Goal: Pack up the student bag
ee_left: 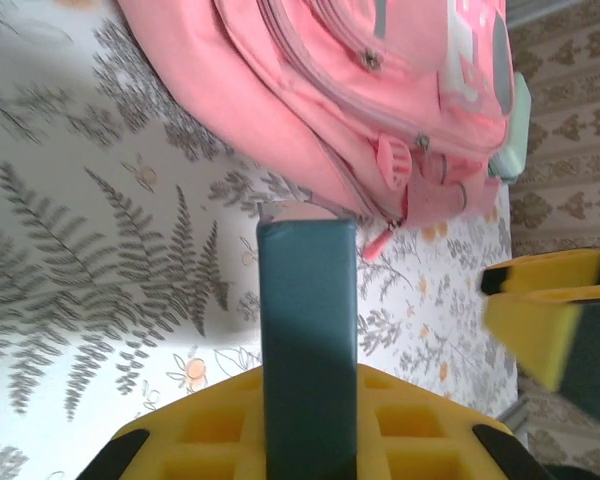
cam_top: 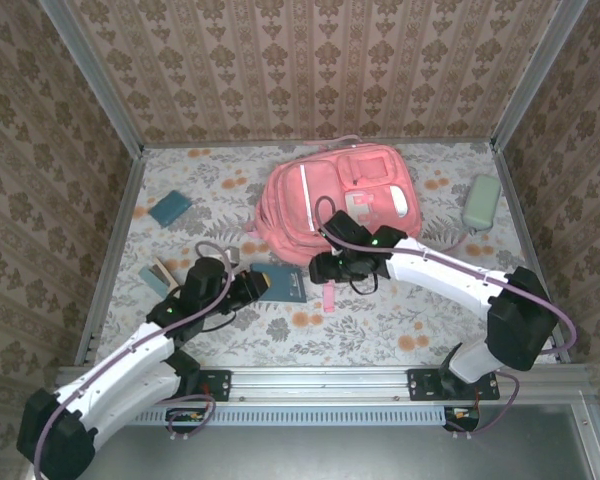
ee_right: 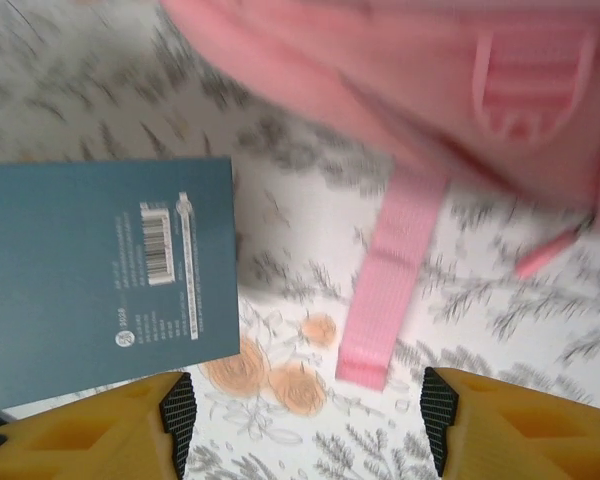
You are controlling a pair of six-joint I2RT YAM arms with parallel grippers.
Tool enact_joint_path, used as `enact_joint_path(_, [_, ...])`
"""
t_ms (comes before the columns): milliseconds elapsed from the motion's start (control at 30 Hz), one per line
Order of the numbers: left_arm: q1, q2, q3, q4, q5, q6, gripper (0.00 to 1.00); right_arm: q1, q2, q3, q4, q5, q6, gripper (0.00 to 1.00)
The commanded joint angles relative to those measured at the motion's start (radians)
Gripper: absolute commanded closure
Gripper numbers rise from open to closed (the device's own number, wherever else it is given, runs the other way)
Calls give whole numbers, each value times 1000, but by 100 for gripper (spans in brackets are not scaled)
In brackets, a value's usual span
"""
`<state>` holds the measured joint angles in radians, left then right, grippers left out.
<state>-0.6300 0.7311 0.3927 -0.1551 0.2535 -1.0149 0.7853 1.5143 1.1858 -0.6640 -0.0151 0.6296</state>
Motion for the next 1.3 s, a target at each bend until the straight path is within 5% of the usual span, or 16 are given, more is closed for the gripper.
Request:
enact_joint_path(0, [34,-25,77,-119,-27,84,100,-6,73,129,-106,123,-141,36])
enact_joint_path(533, [146,-21,250,-315,-77,204,100,-62,620,741,-102,247,-322,54])
enact_joint_path(900, [195,-12,256,-308,-49,203,100,-89,866,1004,-154,218,-357,42])
enact_joint_path(1000, [202,-13,257,-308,-45,203,100,-91,905,1034,-176,241,-352,48])
enact_joint_path(1200, [220,-5,271,-317,-39,211,100,-98,864,997,-187,224,-335,95])
enact_joint_path(1267, [230,5,279,-308,-36,213,100,-98,806,954,-162,201,-323,100])
